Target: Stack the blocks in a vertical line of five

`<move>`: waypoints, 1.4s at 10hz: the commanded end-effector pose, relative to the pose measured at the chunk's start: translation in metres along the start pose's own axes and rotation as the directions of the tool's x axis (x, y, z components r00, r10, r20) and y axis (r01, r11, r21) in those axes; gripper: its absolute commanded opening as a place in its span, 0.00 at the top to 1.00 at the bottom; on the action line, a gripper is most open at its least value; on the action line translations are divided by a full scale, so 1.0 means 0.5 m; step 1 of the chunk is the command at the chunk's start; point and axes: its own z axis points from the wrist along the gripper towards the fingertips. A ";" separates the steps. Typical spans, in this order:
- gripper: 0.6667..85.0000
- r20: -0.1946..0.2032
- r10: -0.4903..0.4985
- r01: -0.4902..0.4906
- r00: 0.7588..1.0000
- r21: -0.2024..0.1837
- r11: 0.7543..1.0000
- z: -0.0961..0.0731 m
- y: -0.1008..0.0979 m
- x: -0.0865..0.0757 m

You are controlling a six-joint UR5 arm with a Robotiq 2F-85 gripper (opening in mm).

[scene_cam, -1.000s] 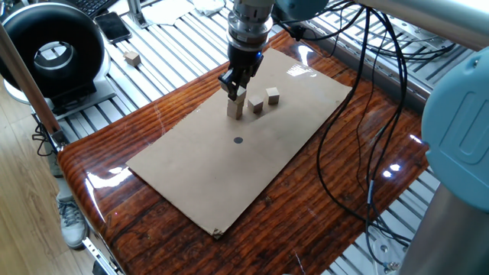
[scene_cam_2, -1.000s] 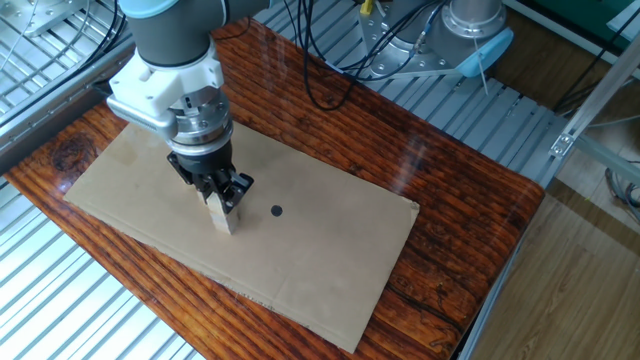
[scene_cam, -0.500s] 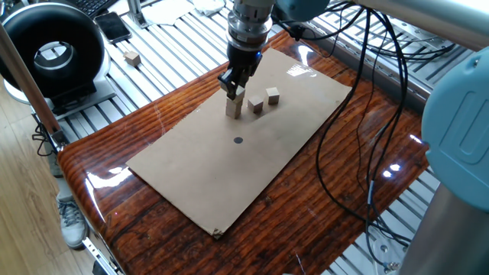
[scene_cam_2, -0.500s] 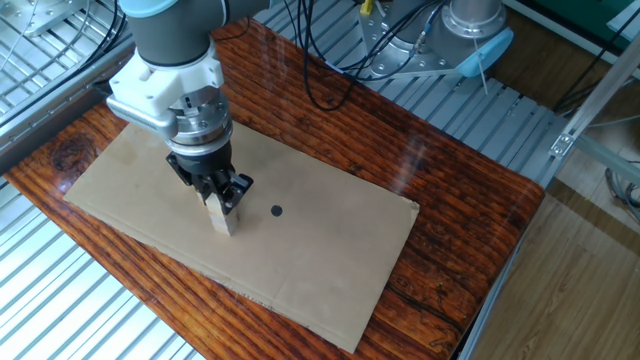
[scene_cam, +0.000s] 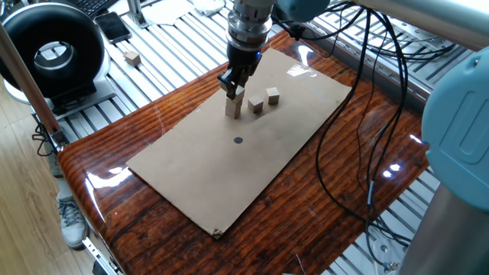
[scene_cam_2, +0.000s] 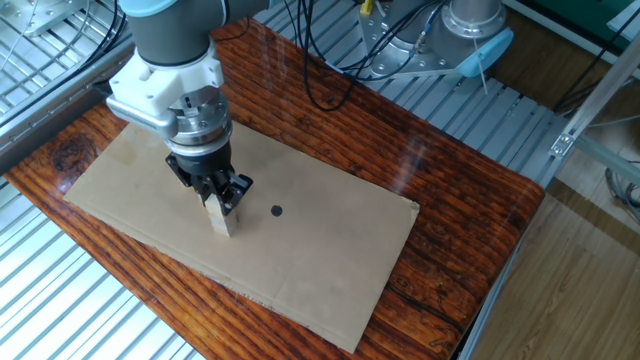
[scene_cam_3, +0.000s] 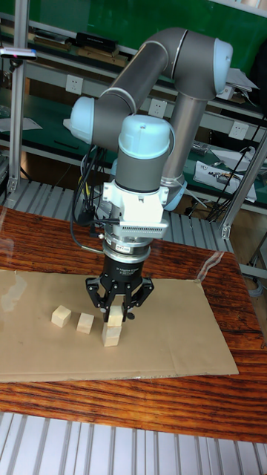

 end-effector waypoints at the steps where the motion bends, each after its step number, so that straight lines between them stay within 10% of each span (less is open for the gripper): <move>1: 0.05 0.009 0.001 0.000 1.000 -0.016 1.000 -0.003 0.004 -0.005; 7: 0.00 0.015 -0.006 0.006 1.000 -0.024 1.000 0.004 0.008 -0.013; 14: 0.08 -0.058 -0.068 0.067 0.996 -0.008 0.998 -0.075 -0.025 0.039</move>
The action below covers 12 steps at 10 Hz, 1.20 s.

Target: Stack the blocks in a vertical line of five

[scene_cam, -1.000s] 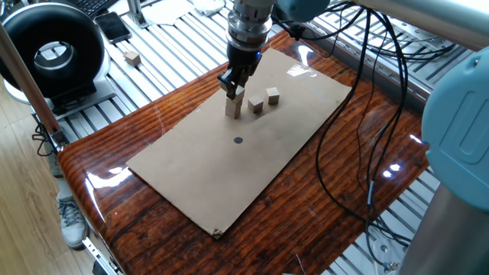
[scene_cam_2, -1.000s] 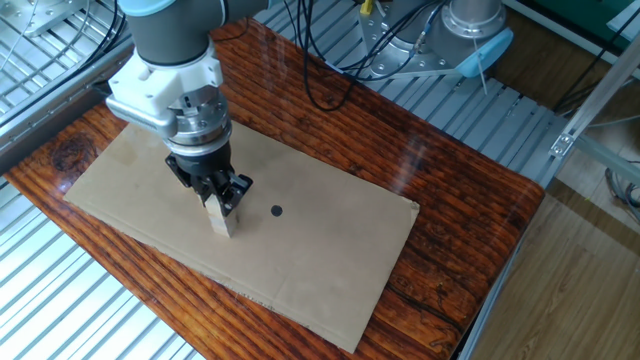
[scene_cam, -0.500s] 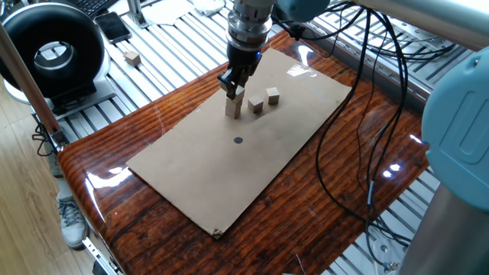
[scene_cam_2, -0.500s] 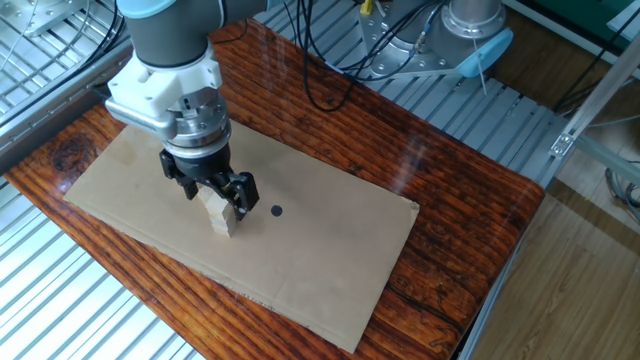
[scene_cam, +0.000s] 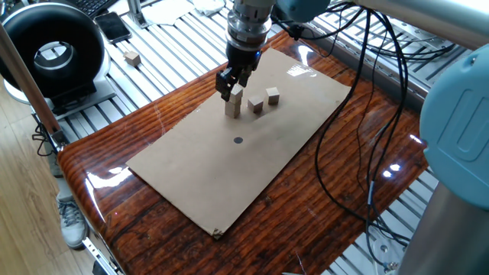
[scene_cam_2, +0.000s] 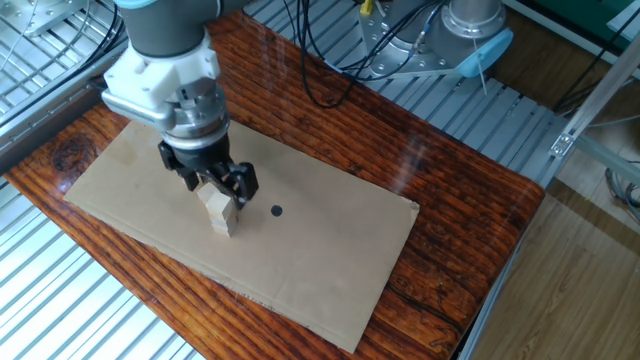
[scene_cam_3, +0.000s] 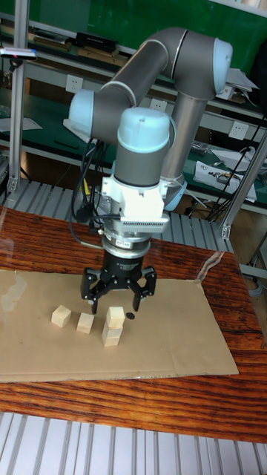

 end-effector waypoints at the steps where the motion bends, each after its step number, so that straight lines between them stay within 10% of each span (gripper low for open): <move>1: 0.09 -0.024 -0.048 0.049 0.999 0.006 0.999 -0.046 -0.031 0.025; 4: 0.09 -0.041 -0.112 0.112 0.993 0.013 0.994 -0.088 -0.087 0.057; 8: 0.11 -0.056 -0.297 0.300 0.953 0.064 0.952 -0.055 -0.168 0.106; 10: 0.10 -0.086 -0.452 0.460 0.888 0.159 0.874 -0.040 -0.222 0.101; 12: 0.10 -0.079 -0.489 0.495 0.868 0.100 0.863 -0.018 -0.189 0.110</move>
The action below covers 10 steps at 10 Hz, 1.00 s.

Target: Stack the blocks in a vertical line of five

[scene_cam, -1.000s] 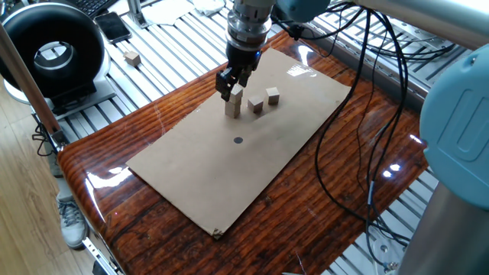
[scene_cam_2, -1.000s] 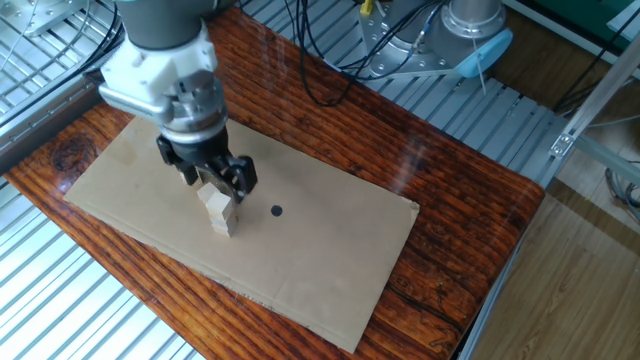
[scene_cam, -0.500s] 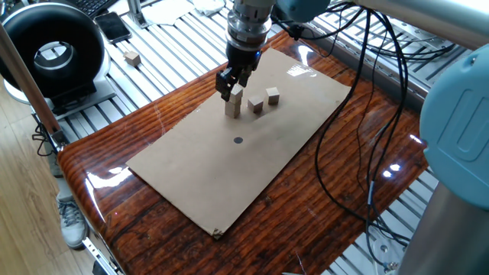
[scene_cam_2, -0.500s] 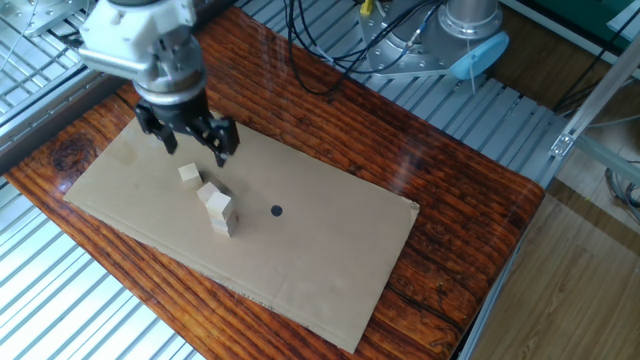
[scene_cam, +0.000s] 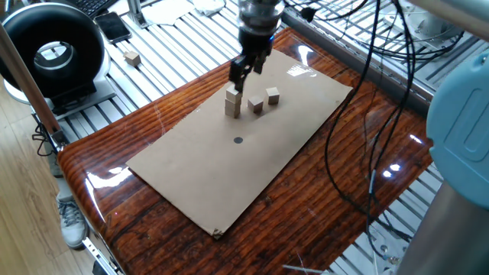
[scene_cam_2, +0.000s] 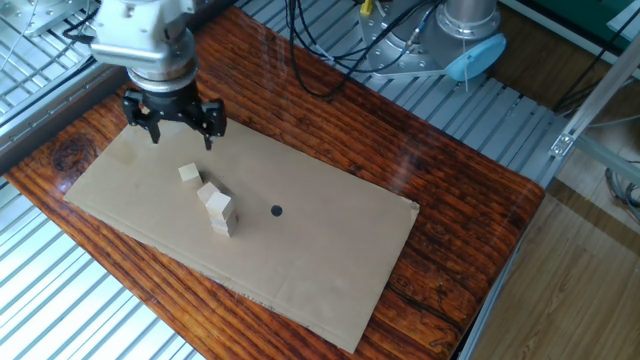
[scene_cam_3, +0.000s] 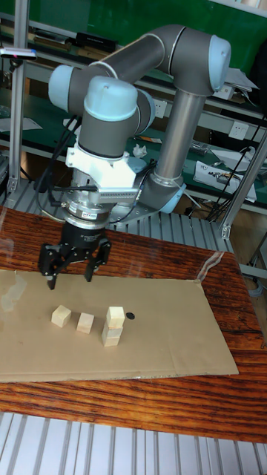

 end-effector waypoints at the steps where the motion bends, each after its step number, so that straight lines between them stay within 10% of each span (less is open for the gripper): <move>1: 0.11 0.038 -0.109 0.111 0.993 -0.043 0.993 0.029 0.023 -0.007; 6: 0.13 0.163 -0.236 0.243 0.958 -0.025 0.970 0.063 0.055 -0.096; 10: 0.17 0.181 -0.279 0.283 0.943 0.005 0.959 0.089 0.039 -0.118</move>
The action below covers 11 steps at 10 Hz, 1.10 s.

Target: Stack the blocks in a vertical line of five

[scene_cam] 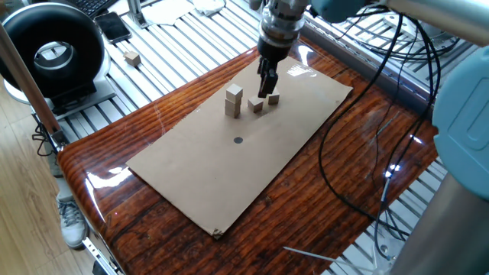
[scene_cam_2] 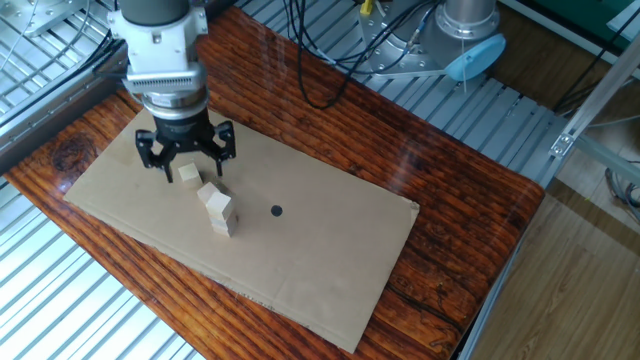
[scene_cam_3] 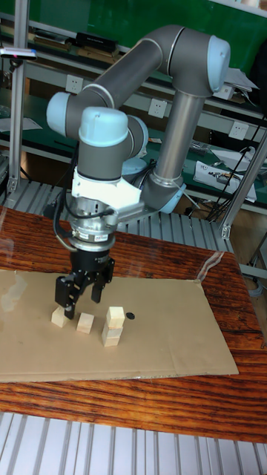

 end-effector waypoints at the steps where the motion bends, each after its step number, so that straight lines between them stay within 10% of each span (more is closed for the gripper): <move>1: 0.17 0.017 -0.057 0.056 0.998 0.013 0.998 0.019 -0.012 -0.012; 11: 0.24 -0.003 -0.046 0.045 0.999 -0.100 0.994 0.041 0.049 0.007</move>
